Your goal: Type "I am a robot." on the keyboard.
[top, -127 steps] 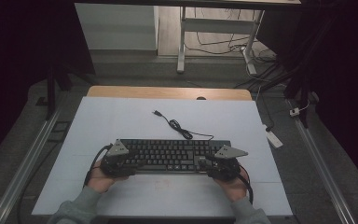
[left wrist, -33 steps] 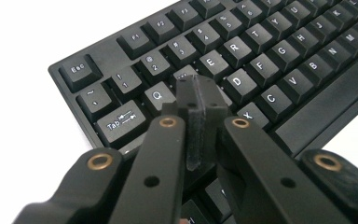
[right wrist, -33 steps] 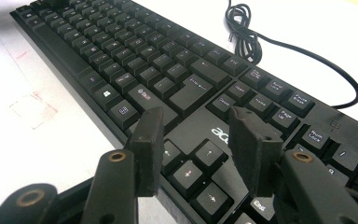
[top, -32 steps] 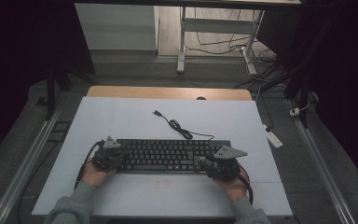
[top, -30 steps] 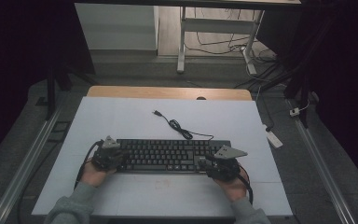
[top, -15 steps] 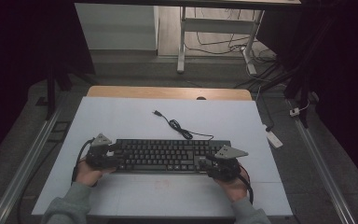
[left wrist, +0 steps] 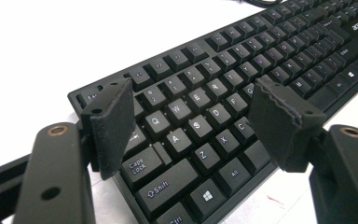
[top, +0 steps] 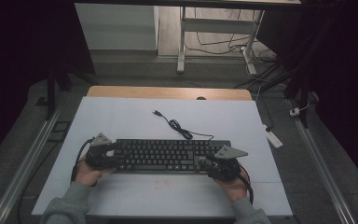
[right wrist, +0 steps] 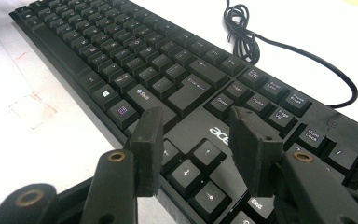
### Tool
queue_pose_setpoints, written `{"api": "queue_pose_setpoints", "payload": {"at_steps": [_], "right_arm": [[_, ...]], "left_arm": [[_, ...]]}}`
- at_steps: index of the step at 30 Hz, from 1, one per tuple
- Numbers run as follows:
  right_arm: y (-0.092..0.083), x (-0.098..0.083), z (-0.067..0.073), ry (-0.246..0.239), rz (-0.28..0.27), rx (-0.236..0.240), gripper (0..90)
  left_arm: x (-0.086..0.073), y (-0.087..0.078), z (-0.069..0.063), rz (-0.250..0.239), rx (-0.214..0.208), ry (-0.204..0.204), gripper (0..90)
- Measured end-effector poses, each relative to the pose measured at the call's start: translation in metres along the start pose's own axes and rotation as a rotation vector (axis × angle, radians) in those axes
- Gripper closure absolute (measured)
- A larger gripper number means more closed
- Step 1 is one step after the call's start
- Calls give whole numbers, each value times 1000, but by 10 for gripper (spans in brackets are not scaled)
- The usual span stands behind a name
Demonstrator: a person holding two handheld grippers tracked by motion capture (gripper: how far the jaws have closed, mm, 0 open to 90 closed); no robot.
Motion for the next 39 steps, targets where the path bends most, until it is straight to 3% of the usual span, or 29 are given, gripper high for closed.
{"api": "queue_pose_setpoints", "payload": {"at_steps": [10,18,39], "right_arm": [[0,0,0,-4,4,-6,553],[0,0,0,-4,4,-8,552],[0,0,0,-3,2,-3,552]], "left_arm": [[2,-2,-4,-9,-5,18,316],[6,-2,-14,-8,-41,48,318],[10,10,-52,39,-127,178,437]]}}
Point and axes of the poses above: each handheld gripper's, and its own axes: y roughly forward along the jaws, x roughly out of its top, z roughly to its left, the point moved 2 cm from there along y, roughly forward along the jaws
